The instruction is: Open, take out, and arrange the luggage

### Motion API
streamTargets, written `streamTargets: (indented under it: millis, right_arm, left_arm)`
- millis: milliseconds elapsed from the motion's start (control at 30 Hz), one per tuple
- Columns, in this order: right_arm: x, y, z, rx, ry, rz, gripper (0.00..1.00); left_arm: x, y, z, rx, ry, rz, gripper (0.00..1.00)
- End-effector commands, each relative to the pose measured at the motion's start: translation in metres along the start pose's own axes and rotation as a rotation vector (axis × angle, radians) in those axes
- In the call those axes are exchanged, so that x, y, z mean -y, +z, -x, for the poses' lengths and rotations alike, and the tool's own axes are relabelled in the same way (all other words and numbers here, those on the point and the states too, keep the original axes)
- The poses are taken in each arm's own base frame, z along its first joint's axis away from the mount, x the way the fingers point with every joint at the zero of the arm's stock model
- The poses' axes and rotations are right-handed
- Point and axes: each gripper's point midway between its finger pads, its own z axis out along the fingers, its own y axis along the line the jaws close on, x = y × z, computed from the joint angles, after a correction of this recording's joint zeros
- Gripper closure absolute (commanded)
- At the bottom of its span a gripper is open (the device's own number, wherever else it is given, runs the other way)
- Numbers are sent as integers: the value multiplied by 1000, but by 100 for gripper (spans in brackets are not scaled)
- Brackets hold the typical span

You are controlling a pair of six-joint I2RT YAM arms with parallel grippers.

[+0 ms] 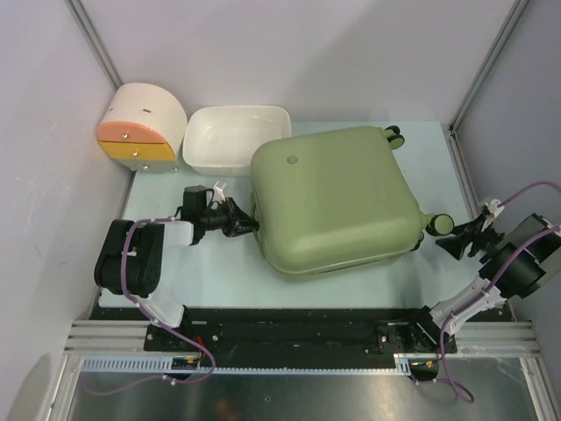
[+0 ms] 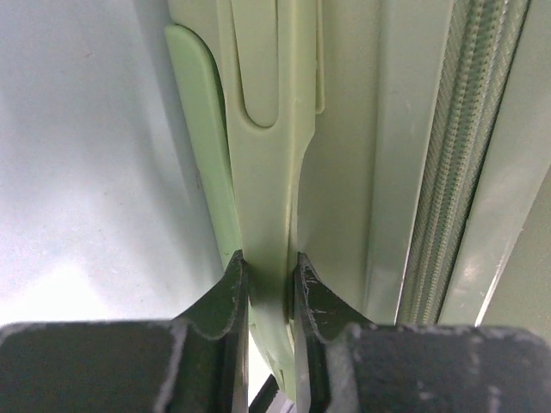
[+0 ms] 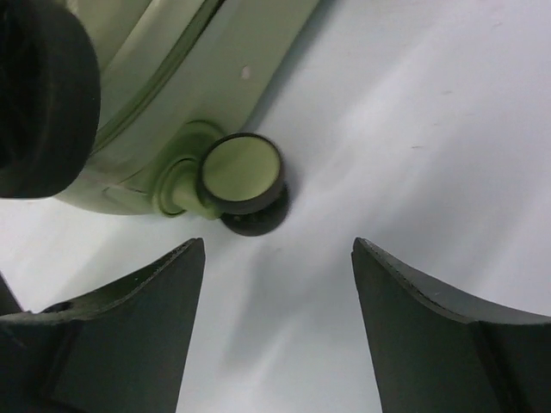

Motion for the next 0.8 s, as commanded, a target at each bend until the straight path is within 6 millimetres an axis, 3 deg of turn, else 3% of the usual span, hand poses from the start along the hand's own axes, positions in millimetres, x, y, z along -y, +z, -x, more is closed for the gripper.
streamTargets:
  millis: [0,167,500,700,767]
  right_arm:
    - [-49,15,-1,38,26,122,26]
    - [-77,27,-9,17,-94,192,27]
    - [-110,39,-7,6,-220,262,30]
    - [-117,41,-4,3,-267,271,34]
    - [-116,41,0,12,-286,265,39]
  left_arm:
    - [-18,-4,29,106,124,77,100]
    - [-23,-6,30,107,123,90,100]
    - [-23,-5,34,101,120,85,100]
    - [-26,-4,31,89,118,85,100]
    - [-23,-4,33,93,126,77,100]
